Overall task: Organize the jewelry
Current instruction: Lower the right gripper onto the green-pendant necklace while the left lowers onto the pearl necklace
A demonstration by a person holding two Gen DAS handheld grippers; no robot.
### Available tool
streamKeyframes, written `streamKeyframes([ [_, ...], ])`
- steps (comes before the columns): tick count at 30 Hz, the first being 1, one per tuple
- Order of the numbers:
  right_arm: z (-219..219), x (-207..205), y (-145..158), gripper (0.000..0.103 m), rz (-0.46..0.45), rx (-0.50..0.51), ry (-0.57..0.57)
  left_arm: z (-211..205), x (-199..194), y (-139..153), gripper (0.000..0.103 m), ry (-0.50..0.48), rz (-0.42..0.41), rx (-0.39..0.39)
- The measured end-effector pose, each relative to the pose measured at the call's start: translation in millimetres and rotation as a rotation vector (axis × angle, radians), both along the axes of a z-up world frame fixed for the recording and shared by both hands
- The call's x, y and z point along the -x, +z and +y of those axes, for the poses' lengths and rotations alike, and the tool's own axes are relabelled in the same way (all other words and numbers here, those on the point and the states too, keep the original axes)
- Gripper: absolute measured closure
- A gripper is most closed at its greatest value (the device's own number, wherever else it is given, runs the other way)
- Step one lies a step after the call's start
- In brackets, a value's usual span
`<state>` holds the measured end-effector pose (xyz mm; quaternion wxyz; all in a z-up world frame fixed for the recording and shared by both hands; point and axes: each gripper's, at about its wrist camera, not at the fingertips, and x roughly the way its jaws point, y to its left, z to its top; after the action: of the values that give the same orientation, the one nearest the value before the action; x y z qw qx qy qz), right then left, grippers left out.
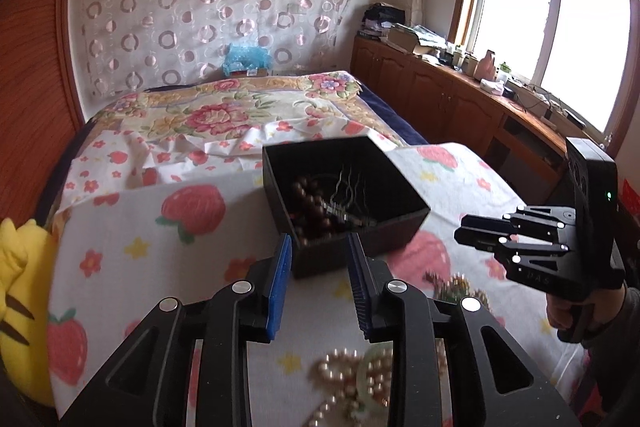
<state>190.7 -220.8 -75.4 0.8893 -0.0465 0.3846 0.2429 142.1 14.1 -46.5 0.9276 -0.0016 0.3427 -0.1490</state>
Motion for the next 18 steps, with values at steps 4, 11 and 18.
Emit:
streamKeyframes([
  [4,2.8,13.3,-7.7,0.081,0.022,0.009,0.01,4.1,23.1,-14.4,0.076,0.004,0.025,-0.003],
  [11,13.9,35.7,-17.5,0.081,0.044,0.02,0.048,13.4,56.0,-28.4,0.075,0.016,0.049,0.003],
  [18,23.4,40.9,-19.2,0.079,0.06,0.034,0.064,19.3,80.1,-37.1,0.075,0.022,0.071,0.0],
])
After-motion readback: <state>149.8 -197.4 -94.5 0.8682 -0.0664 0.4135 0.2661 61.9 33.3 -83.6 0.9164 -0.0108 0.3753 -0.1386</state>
